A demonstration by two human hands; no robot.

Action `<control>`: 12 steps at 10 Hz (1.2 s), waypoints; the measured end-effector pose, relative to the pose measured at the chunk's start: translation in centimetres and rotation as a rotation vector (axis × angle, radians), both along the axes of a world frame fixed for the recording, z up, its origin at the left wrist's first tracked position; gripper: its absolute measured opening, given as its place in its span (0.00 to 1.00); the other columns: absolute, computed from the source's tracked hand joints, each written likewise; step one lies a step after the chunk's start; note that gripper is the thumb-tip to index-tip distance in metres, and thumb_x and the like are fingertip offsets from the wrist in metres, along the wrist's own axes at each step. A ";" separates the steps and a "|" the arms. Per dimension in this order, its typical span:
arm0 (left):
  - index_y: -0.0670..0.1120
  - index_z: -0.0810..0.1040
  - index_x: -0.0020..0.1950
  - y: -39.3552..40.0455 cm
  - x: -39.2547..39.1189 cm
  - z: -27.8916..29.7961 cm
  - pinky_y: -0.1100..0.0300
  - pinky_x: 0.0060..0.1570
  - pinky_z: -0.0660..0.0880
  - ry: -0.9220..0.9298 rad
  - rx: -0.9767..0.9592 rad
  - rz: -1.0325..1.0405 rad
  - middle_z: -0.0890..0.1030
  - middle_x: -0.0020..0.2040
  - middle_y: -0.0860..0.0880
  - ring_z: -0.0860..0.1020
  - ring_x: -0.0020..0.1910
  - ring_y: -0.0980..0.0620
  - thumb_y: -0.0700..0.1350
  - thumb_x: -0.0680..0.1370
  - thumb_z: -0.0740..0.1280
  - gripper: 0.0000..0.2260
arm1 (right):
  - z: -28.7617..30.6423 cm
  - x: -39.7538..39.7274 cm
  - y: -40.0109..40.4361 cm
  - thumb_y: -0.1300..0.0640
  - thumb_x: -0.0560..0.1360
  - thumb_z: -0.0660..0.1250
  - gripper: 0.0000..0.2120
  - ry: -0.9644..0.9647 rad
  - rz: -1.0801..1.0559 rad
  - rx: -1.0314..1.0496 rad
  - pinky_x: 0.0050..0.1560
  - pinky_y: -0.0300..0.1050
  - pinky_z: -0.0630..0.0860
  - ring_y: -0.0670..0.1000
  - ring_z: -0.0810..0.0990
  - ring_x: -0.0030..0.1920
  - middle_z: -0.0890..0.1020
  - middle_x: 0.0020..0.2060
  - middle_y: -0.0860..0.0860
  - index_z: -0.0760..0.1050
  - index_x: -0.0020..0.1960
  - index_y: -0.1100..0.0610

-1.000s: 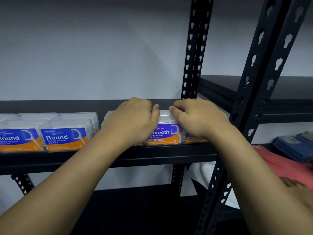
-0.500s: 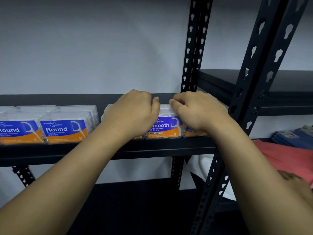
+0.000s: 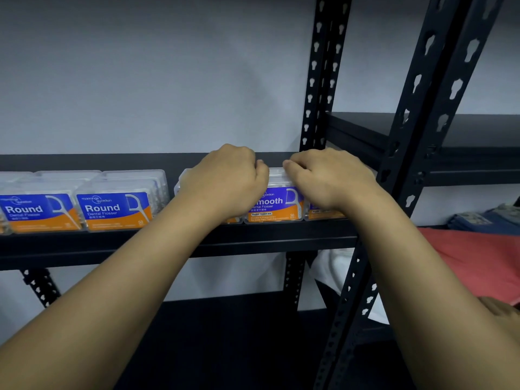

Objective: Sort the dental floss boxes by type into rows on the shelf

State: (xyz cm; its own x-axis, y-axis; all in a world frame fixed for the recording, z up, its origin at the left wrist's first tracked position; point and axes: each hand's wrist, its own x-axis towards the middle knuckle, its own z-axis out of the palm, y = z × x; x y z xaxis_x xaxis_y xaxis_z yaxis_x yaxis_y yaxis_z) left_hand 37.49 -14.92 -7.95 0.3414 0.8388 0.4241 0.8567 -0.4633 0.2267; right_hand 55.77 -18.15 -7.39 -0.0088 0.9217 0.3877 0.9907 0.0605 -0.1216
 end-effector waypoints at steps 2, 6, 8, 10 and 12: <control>0.49 0.75 0.48 0.0 0.0 0.3 0.50 0.48 0.79 0.017 -0.023 -0.033 0.77 0.45 0.50 0.79 0.44 0.47 0.59 0.82 0.53 0.18 | 0.1 -0.1 -0.1 0.37 0.83 0.49 0.23 0.004 0.025 -0.027 0.40 0.44 0.73 0.50 0.81 0.45 0.83 0.44 0.46 0.77 0.49 0.48; 0.45 0.77 0.54 -1.0 -0.1 1.0 0.57 0.37 0.71 0.065 -0.007 -0.047 0.81 0.53 0.44 0.80 0.48 0.45 0.55 0.84 0.54 0.18 | 0.7 -0.5 -0.8 0.39 0.84 0.51 0.18 -0.024 0.033 -0.080 0.35 0.40 0.66 0.46 0.78 0.43 0.80 0.42 0.43 0.74 0.48 0.47; 0.46 0.76 0.57 -0.8 -0.1 1.3 0.55 0.46 0.78 0.074 -0.041 -0.068 0.82 0.55 0.45 0.81 0.49 0.48 0.57 0.83 0.56 0.17 | 1.3 -0.5 -0.9 0.39 0.83 0.54 0.15 0.052 0.066 -0.126 0.40 0.43 0.74 0.47 0.81 0.47 0.82 0.45 0.46 0.73 0.50 0.48; 0.48 0.76 0.64 -0.2 -2.3 3.8 0.50 0.53 0.78 0.166 -0.080 -0.038 0.80 0.60 0.44 0.80 0.54 0.44 0.60 0.82 0.55 0.21 | 2.6 -2.4 -0.4 0.37 0.82 0.55 0.18 -0.003 0.119 -0.048 0.42 0.46 0.76 0.48 0.80 0.47 0.82 0.47 0.47 0.76 0.54 0.49; 0.52 0.79 0.60 0.2 -8.9 6.0 0.49 0.56 0.78 0.021 0.099 -0.112 0.82 0.59 0.51 0.79 0.55 0.49 0.56 0.79 0.61 0.14 | 5.9 -4.0 -0.7 0.38 0.78 0.63 0.14 0.107 0.286 0.022 0.53 0.48 0.80 0.44 0.81 0.51 0.82 0.49 0.41 0.78 0.58 0.43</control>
